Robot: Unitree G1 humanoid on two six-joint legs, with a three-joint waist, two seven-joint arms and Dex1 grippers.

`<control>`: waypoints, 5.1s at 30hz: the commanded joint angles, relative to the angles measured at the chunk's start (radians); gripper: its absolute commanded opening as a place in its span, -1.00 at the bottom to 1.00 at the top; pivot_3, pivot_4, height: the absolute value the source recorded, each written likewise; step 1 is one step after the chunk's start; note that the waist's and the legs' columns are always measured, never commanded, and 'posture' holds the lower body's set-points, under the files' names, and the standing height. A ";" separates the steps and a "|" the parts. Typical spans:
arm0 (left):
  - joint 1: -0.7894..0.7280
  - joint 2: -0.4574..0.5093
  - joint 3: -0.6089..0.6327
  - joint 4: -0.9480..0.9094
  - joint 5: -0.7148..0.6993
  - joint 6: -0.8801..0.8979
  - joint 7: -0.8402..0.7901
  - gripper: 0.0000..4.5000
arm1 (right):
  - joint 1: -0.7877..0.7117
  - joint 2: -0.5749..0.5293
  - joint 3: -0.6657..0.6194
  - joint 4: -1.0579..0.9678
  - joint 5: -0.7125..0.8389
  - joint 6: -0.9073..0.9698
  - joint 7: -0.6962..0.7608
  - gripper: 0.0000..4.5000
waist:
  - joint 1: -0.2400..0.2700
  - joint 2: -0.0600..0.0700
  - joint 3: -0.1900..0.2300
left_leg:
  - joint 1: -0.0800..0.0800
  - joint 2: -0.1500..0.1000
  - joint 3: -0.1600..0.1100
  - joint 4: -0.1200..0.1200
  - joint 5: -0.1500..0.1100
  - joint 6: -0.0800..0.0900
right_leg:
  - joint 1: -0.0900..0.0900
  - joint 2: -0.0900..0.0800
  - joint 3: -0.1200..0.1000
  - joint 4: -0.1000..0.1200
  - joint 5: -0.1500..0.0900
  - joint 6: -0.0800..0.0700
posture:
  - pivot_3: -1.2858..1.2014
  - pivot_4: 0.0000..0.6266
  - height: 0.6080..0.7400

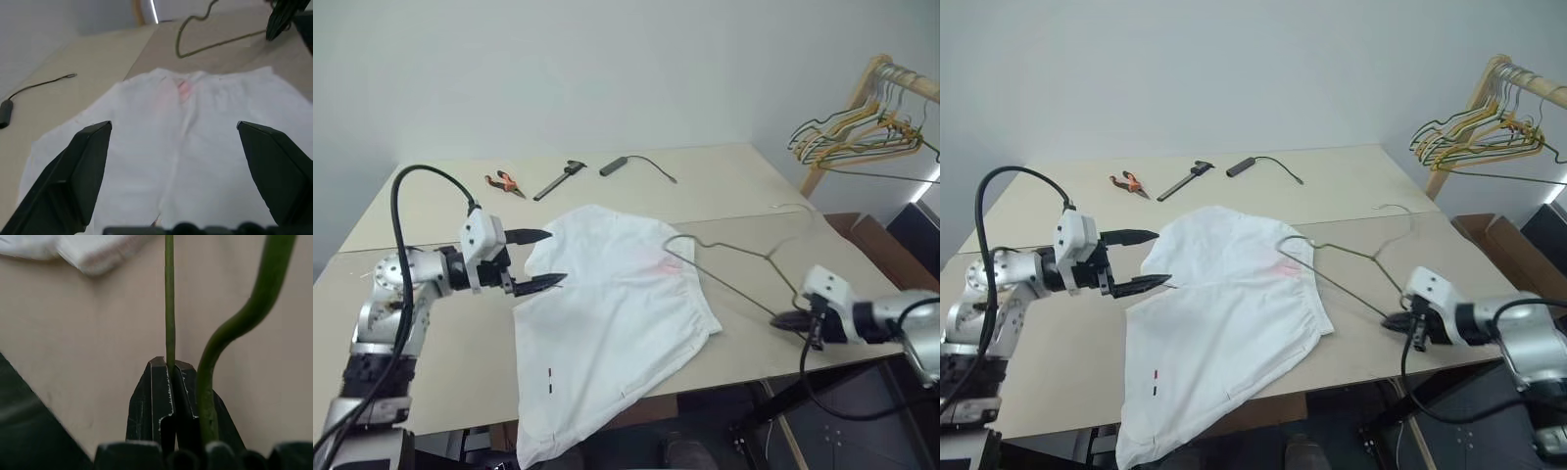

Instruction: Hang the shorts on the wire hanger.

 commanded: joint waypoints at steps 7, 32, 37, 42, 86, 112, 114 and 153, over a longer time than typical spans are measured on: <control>-0.004 -0.002 -0.030 -0.137 -0.055 0.036 -0.008 0.99 | -0.158 0.031 0.063 0.027 0.084 0.417 0.007 -1.00 | -0.020 0.004 -0.002 | 0.001 0.001 0.001 0.000 0.000 -0.001 | 0.005 0.004 0.003 -0.001 -0.006 0.002 | -0.02 -1.00 1.00; 0.053 0.036 -0.023 -0.194 -0.041 0.007 0.000 0.99 | -0.433 -0.076 0.393 0.202 0.097 0.609 0.355 -1.00 | 0.011 0.005 -0.003 | 0.000 0.001 -0.001 0.000 -0.001 0.001 | 0.001 0.004 0.001 -0.002 -0.003 0.004 | 0.05 -1.00 1.00; 0.071 0.042 -0.022 -0.212 -0.041 -0.001 0.005 0.99 | -0.473 -0.056 0.443 0.231 0.076 0.586 0.384 -1.00 | 0.019 0.005 -0.003 | 0.000 0.001 -0.001 0.000 -0.001 0.000 | 0.000 0.004 0.000 -0.002 -0.003 0.004 | 0.07 -1.00 1.00; 0.102 0.046 -0.015 -0.235 -0.036 -0.009 0.015 0.99 | -0.561 -0.021 0.490 0.355 0.030 0.560 0.400 -1.00 | 0.026 0.005 -0.003 | 0.000 0.001 -0.001 0.000 -0.001 0.000 | 0.000 0.004 0.000 -0.002 -0.002 0.003 | 0.08 -1.00 1.00; 0.282 0.079 0.050 -0.401 -0.021 -0.030 0.113 0.99 | -0.876 0.279 0.574 0.882 -0.028 0.325 0.442 -1.00 | 0.160 0.008 -0.002 | -0.015 0.001 -0.002 0.001 0.001 -0.001 | -0.017 0.005 -0.003 0.001 0.001 -0.004 | 0.24 -1.00 1.00; 0.222 0.092 0.054 -0.400 -0.032 0.004 0.149 0.99 | -1.021 0.464 0.225 1.142 -0.235 0.205 0.165 -1.00 | 0.183 0.008 -0.002 | -0.016 0.001 -0.002 0.001 0.001 -0.002 | -0.017 0.005 -0.004 0.002 0.001 -0.005 | 0.22 -1.00 1.00; 0.204 0.089 0.046 -0.385 -0.030 0.000 0.144 0.99 | -1.036 0.447 0.182 1.141 -0.224 0.207 0.112 -1.00 | 0.181 0.008 -0.002 | -0.017 0.002 -0.002 0.001 0.001 -0.002 | -0.017 0.005 -0.004 0.001 0.001 -0.005 | 0.21 -1.00 1.00; -0.583 0.071 -0.304 0.544 0.360 -0.507 -0.333 -0.18 | -0.688 0.227 0.418 -0.559 -0.249 0.336 0.014 -1.00 | -0.014 0.009 -0.001 | -0.020 0.002 -0.005 0.005 0.001 -0.001 | -0.017 0.005 -0.006 0.001 0.000 -0.004 | -0.03 -1.00 1.00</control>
